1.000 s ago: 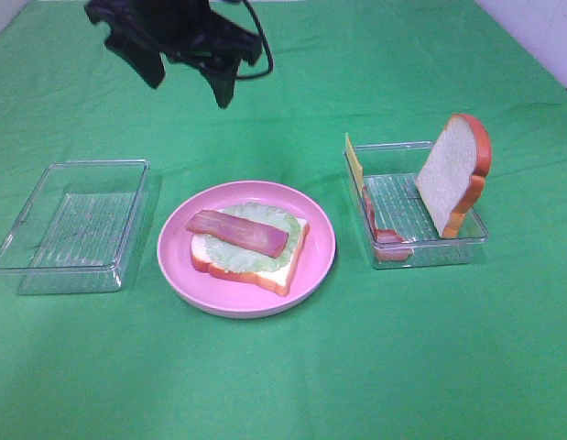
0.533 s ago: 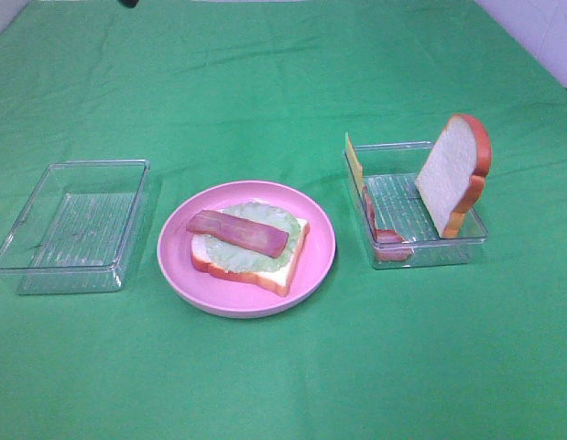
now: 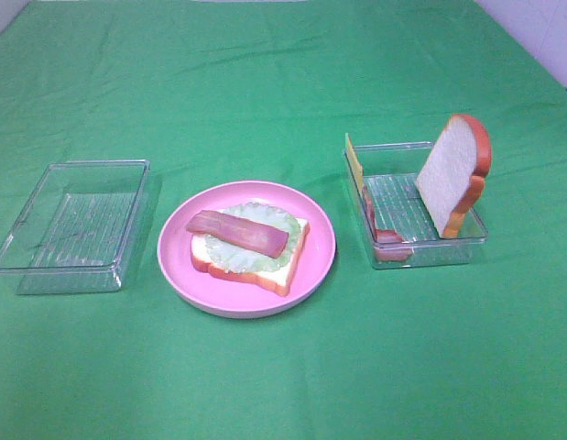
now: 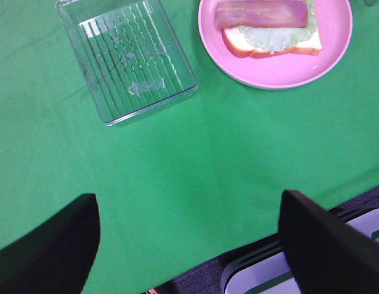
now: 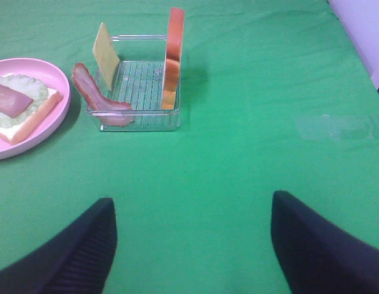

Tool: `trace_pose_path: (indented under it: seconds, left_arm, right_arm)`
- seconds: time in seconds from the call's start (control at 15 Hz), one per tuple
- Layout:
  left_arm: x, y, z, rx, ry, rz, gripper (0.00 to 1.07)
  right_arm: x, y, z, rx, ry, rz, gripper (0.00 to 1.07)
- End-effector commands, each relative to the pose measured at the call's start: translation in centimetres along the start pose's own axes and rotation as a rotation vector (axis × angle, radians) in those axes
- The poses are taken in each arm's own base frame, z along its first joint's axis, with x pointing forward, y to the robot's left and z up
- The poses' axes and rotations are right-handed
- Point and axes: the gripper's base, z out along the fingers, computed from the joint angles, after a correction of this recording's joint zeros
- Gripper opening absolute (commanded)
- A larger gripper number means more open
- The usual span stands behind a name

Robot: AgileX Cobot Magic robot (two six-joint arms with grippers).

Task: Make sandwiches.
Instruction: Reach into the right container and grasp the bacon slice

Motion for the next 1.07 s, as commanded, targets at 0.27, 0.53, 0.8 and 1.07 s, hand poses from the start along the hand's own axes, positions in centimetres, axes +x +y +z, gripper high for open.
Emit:
trace_pose_path:
  seconds: [0.27, 0.53, 0.8, 1.07]
  left_arm:
    - [7.9, 1.7, -2.7, 0.011, -0.192, -0.004, 0.76]
    - [13.6, 2.6, -2.9, 0.022, -0.375, 0.099, 0.76]
    - [17.7, 3.3, -3.5, 0.035, -0.553, 0.087, 0.76]
    - [17.5, 2.9, -1.2, 0.043, -0.486, 0.097, 0.76]
  right_arm:
    - [0.1, 0.0, 0.0, 0.008, -0.017, -0.013, 0.68]
    - [0.1, 0.0, 0.0, 0.009, -0.019, -0.013, 0.68]
    - [-2.7, 0.3, 0.5, -0.060, -0.101, 0.043, 0.68]
    - [-6.0, -0.5, 4.9, -0.074, -0.005, 0.121, 0.68]
